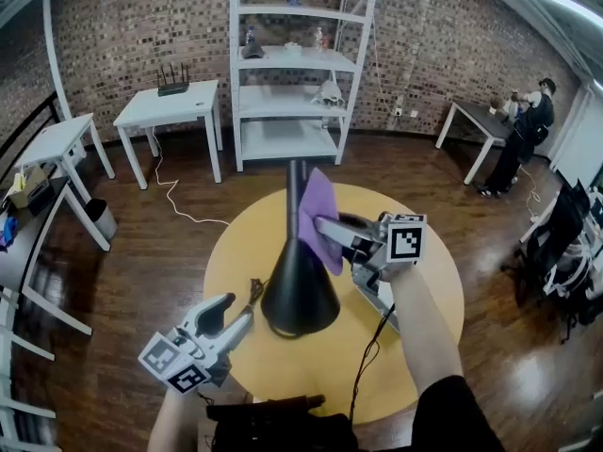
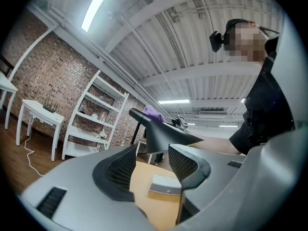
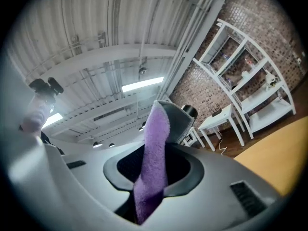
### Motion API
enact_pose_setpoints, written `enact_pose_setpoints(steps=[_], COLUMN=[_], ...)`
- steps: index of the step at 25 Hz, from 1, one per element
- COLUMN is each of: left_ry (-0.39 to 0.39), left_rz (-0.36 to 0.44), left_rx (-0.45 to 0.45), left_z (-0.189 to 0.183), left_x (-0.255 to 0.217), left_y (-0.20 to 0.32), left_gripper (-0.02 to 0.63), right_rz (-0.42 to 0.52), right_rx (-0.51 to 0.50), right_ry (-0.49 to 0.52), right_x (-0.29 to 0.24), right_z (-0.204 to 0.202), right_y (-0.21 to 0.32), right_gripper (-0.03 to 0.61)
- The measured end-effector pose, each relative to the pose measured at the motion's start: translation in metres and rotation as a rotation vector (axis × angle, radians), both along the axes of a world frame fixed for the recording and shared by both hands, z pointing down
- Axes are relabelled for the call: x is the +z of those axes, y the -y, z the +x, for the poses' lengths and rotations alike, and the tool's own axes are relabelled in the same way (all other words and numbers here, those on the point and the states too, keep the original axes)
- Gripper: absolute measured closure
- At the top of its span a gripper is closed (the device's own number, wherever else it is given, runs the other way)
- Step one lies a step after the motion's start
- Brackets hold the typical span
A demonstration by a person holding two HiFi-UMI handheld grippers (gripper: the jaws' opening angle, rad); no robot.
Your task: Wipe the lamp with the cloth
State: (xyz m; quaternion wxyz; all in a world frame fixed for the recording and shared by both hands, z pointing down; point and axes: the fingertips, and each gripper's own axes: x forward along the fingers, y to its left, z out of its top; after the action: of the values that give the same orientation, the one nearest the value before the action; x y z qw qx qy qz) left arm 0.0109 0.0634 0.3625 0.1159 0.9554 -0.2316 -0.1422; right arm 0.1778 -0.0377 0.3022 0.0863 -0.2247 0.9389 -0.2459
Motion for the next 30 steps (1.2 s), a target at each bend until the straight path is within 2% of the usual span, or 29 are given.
enact_pose_setpoints(steps=[3, 9, 15, 21, 24, 27, 30], left_ry=[0.000, -0.002, 0.010, 0.012, 0.022, 0.058, 0.111], left_rz=[-0.003, 0.008, -0.016, -0.016, 0.015, 0.054, 0.071], left_rx=[-0.078, -0.220, -0.327, -0.371, -0.402, -0.385, -0.326], left_z=[0.003, 0.031, 0.043, 0.038, 0.027, 0.027, 0.034], left_x=[0.004, 0.003, 0.006, 0.002, -0.006, -0.017, -0.021], left_y=[-0.012, -0.046, -0.065, -0.072, -0.067, -0.059, -0.058], left_gripper=[0.405, 0.405, 0.405, 0.405, 0.405, 0.405, 0.405], right_rz=[-0.015, -0.037, -0.002, -0.021, -0.049, -0.027, 0.007], right_rx=[-0.099, -0.205, -0.234, -0.267, -0.311, -0.347, -0.260], right_ry=[-0.011, -0.059, -0.031, 0.005, 0.002, -0.019, -0.016], right_x=[0.012, 0.036, 0.043, 0.065, 0.077, 0.077, 0.060], right_z=[-0.010, 0.001, -0.005, -0.005, -0.003, 0.001, 0.008], right_y=[-0.029, -0.068, -0.089, -0.108, -0.114, -0.111, -0.074], right_gripper=[0.474, 0.474, 0.474, 0.474, 0.474, 0.474, 0.474])
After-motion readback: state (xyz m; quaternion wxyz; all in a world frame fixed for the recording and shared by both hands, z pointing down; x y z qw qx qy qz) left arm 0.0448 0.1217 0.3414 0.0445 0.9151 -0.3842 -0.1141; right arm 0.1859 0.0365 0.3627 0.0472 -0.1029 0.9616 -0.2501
